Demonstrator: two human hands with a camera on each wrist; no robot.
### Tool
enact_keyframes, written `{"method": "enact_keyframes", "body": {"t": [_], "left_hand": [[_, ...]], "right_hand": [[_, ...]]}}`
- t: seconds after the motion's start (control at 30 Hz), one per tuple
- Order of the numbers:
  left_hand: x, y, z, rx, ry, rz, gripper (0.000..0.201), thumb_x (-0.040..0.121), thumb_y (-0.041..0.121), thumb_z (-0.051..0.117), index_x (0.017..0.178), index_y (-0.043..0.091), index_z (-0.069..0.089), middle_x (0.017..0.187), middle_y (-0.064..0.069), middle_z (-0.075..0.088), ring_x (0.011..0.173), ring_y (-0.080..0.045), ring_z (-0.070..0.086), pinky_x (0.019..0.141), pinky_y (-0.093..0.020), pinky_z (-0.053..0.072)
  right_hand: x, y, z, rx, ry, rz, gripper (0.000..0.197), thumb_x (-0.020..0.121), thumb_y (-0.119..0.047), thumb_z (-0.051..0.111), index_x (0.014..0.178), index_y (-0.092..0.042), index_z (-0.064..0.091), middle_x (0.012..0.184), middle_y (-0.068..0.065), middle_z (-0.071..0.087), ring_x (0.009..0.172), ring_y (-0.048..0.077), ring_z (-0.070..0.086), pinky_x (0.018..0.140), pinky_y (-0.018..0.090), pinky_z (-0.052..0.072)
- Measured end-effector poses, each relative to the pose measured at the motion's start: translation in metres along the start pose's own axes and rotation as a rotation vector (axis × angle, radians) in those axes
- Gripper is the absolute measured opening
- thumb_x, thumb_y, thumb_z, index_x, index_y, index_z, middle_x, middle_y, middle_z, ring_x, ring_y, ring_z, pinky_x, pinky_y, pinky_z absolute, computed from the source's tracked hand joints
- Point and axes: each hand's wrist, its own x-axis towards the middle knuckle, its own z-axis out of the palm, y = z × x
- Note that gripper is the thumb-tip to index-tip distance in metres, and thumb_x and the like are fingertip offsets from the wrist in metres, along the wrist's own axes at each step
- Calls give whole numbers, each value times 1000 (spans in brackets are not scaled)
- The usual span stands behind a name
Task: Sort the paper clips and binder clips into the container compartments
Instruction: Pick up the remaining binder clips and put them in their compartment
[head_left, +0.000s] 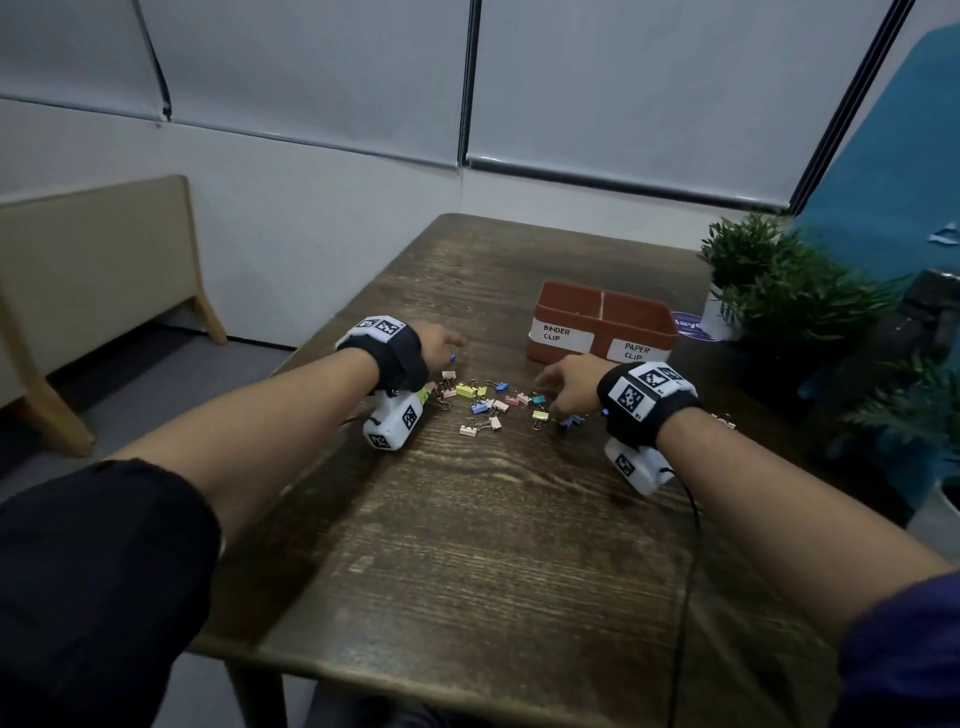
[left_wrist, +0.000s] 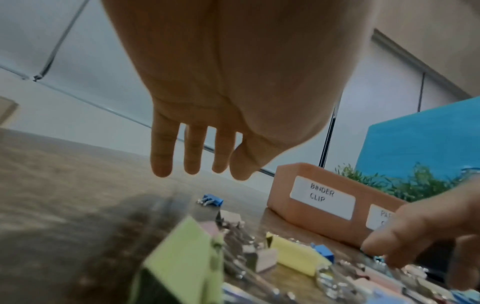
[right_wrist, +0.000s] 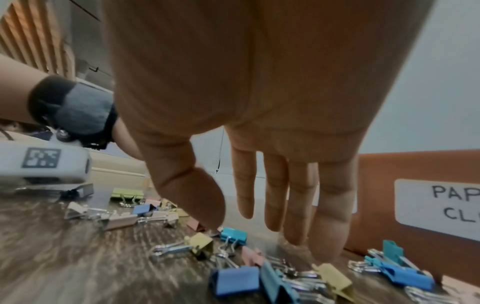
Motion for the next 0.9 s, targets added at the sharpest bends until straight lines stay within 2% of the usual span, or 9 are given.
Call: {"method": "enact_keyframes", "body": {"t": [0.13,0.23,0.33,0.4,0.47,0.53,0.6,0.77,0.9], "left_hand": [[2,0,3,79,-126,51,45,95,8,40,130,23,62,136,-3,59,119,-23,56,96,-29,45],[-3,5,4,110,-148,98,34,99,27,49,130,26,62,133,0,61,119,-21,55,102,-32,43],[-9,8,9,126,-154,192,55,90,58,54,135,27,55,128,2,63,114,-19,58,95,-31,45],[-10,9,14,136,-172,249,74,78,69,62,139,29,50,131,4,60,116,-19,57,94,-31,44],[-8,10,19,217,-185,275,80,73,68,68,141,32,48,131,3,58,118,-21,55,95,-35,45],[-6,13,23,281,-164,290,73,76,63,68,139,32,50,127,0,58,116,-22,55,94,-39,47],[-5,15,23,289,-142,314,63,82,56,68,138,31,52,124,0,61,112,-21,57,93,-38,48],[-4,19,20,280,-104,362,45,88,42,66,130,27,59,120,-3,63,108,-20,59,92,-36,49],[-4,23,24,287,-58,386,38,90,36,66,126,24,63,122,-4,61,110,-21,56,89,-32,45]], "right_hand": [[-4,8,1,-35,-53,13,61,85,-15,67,143,-26,51,137,-2,59,121,18,57,94,27,48],[-5,9,4,-85,-73,6,53,89,-17,64,140,-26,54,137,0,58,120,21,57,96,30,50],[-3,10,6,-80,-63,-14,56,86,-18,70,139,-27,56,134,-1,60,118,19,58,96,32,51],[-1,13,7,-66,-42,-17,59,80,-21,78,136,-27,59,130,-3,63,115,18,59,96,33,51],[-1,17,8,-26,-15,-20,56,77,-23,83,129,-27,64,125,-6,66,111,15,61,92,31,52],[-2,20,8,0,6,-34,46,77,-24,83,121,-28,70,119,-8,68,106,13,62,87,27,52],[-4,20,9,6,37,-47,36,79,-26,81,114,-28,74,112,-7,70,99,11,64,85,26,53],[-4,18,17,-23,111,-86,23,86,-30,73,108,-24,75,104,-4,71,91,12,66,84,32,58],[-5,15,16,-6,208,-96,16,92,-19,62,101,-18,76,97,-1,72,86,14,67,80,30,58]]}}
